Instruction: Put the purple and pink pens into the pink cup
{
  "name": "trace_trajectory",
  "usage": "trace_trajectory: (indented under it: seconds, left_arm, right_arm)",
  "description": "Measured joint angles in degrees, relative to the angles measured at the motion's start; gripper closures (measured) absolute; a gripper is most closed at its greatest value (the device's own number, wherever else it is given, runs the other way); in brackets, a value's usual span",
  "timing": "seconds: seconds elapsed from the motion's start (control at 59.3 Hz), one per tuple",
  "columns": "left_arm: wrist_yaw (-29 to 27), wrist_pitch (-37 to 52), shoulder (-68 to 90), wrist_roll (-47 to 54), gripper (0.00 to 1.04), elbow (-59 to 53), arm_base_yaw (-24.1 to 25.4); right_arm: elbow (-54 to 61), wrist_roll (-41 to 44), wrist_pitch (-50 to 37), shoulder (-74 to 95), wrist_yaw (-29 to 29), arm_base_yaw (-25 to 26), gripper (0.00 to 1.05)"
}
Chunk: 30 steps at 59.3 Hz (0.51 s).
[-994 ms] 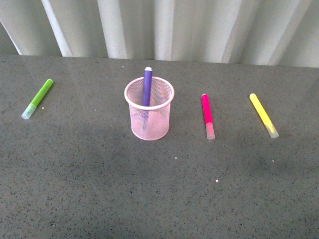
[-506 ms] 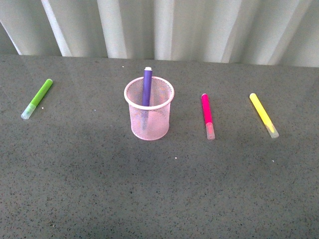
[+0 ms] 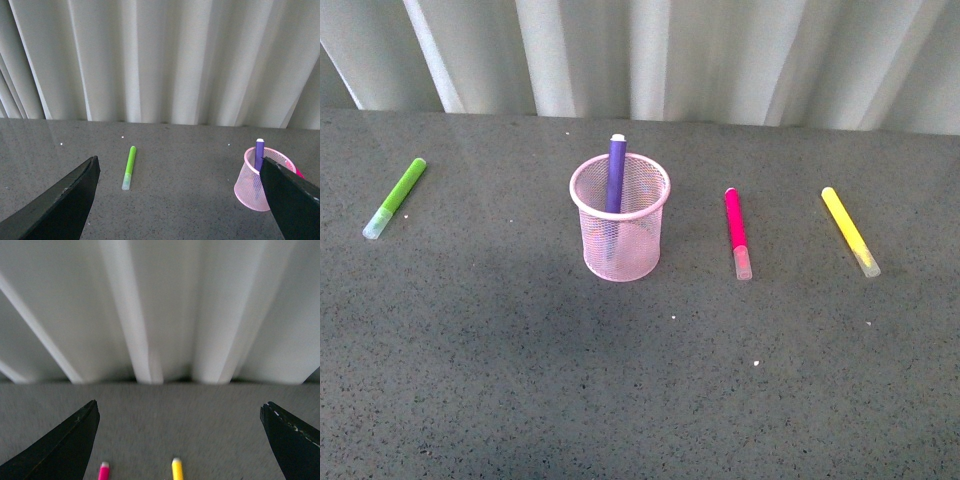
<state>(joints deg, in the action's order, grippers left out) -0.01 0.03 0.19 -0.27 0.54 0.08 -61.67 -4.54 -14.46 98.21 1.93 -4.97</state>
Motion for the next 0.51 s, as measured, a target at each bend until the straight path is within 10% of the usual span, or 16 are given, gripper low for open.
trace_trajectory:
  seconds: [0.506]
  left_arm:
    - [0.0,0.0,0.0,0.0,0.07,0.0,0.0]
  right_arm:
    - [-29.9,-15.1,31.0,30.8,1.3,-8.3,0.07]
